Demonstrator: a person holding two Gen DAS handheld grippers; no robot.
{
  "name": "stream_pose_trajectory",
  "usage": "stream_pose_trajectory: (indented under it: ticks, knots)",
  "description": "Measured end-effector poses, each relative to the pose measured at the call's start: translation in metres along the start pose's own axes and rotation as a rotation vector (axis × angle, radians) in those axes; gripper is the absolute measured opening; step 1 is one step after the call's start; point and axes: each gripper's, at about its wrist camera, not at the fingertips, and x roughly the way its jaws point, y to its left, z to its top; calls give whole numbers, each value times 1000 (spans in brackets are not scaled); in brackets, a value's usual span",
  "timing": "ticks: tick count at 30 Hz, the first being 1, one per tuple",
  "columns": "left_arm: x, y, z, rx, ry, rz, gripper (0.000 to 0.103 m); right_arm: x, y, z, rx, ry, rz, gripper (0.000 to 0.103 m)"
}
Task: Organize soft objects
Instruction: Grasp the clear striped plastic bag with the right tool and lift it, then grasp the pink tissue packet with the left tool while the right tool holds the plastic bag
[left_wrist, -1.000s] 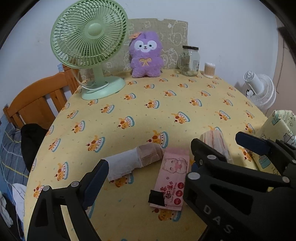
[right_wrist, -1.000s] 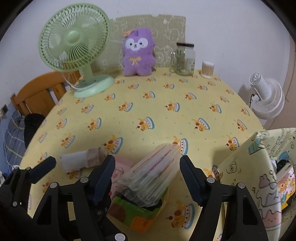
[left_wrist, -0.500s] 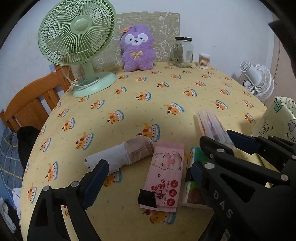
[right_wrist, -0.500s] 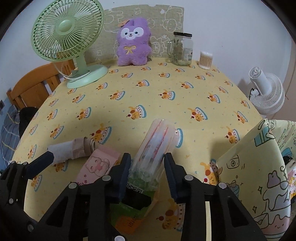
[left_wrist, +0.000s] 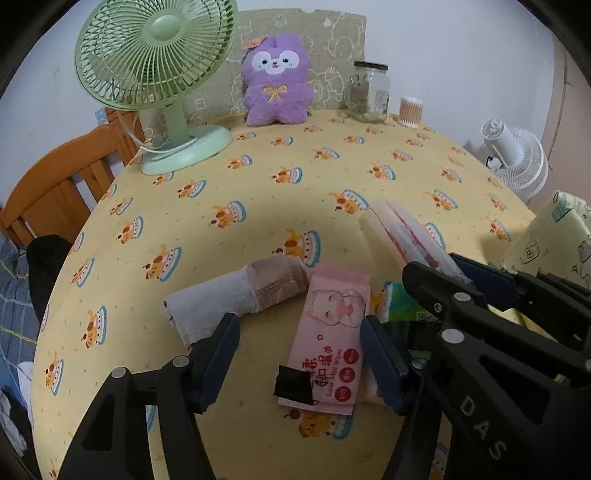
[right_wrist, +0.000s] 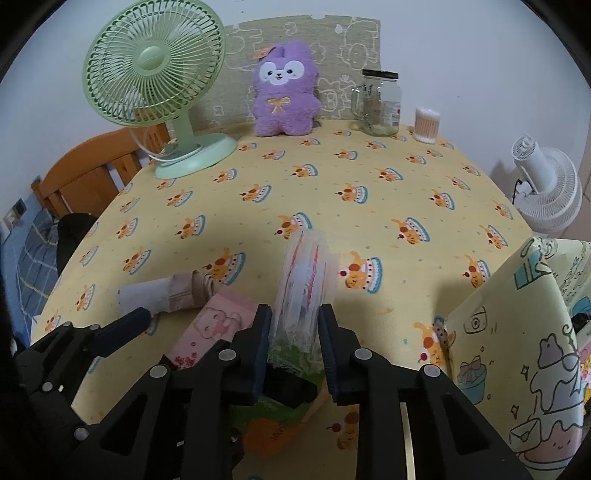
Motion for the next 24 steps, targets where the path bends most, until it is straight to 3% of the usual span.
stream_pose_trajectory:
  ticks: [9,10,12,24]
  knots:
    - [3,-7,-3,34,13,-28,65,-3,-4,-4,-6,2,-4,28]
    - [3,-7,-3,34,15,-30,53,-4,-5,-5,-7,1,-4,28]
    - [4,-7,-3,30,26,-55,42,-5,-5,-6,-6,-1,-2,28]
    - [-18,-13,-7,5,-2,-41,40,-18,-7,-12,3,0,35,26]
